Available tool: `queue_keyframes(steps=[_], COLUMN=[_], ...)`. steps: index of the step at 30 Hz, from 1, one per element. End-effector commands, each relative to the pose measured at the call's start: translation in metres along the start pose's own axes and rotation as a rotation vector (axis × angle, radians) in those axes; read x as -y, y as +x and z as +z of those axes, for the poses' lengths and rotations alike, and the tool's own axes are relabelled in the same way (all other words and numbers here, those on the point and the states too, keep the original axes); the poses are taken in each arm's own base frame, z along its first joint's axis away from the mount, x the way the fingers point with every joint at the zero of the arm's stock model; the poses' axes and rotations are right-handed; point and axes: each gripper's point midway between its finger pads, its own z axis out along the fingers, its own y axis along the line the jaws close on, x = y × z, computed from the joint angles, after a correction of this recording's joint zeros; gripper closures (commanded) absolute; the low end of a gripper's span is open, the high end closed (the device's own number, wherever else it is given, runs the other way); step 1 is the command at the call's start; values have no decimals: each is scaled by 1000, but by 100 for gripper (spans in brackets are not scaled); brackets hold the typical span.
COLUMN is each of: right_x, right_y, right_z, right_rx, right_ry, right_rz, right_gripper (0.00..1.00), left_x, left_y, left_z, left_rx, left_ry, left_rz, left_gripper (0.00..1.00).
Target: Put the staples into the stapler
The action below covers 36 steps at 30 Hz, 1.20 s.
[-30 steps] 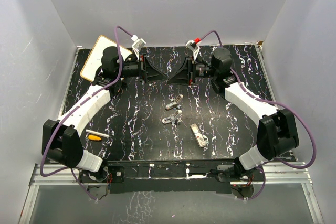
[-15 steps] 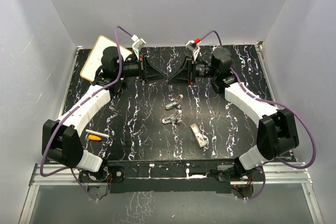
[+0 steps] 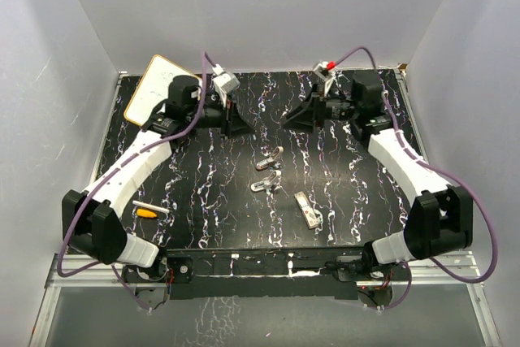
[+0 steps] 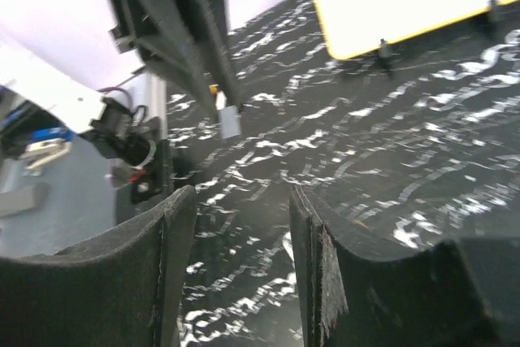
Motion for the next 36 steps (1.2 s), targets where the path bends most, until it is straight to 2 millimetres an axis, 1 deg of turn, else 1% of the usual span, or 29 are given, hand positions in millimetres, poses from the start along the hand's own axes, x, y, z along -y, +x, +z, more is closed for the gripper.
queue_keyframes(steps=[1,5,7,9,12,14,17,18,19,23,26,32,36], right_x=[23,48,60,68,73,74,76,79,80,83,84,87,88], right_y=[0,18,31,46,65,71,71,70,70,76,78,81,84], right_z=[-41,-73,-85,-93,-98,-99,-103,-110,-111,-114,-115,-115,-115], right_rx=[-16,-45,-59,-83,-105,-109,-113,-106,-105,-113,-111,-113,-114], right_ry=[120,247,308,351,384,392,421,445,447,458,453,447,439], right_rz=[-165,-173,-168,-166,-164,-166,-183,-182,-182,-174,-162,-146,-136], right_gripper=[48,48,48,48,48,48,48,48,48,48,48,48,48], left_x=[1,4,3,2,-1,-5,-16,-20,-25,-35,-39,-38,-39], left_y=[38,69,83,95,114,128,144,149,154,164,171,182,185], left_z=[-3,6,12,18,28,34,42,44,47,55,57,59,61], left_rx=[-164,-285,-332,-372,-436,-475,-515,-526,-541,-563,-582,-596,-609], left_ry=[-111,-137,-139,-138,-139,-143,-161,-165,-170,-205,-219,-217,-230], left_rz=[206,321,344,368,404,421,432,428,423,399,381,387,405], left_gripper=[98,99,100,100,100,100,100,100,100,100,100,100,100])
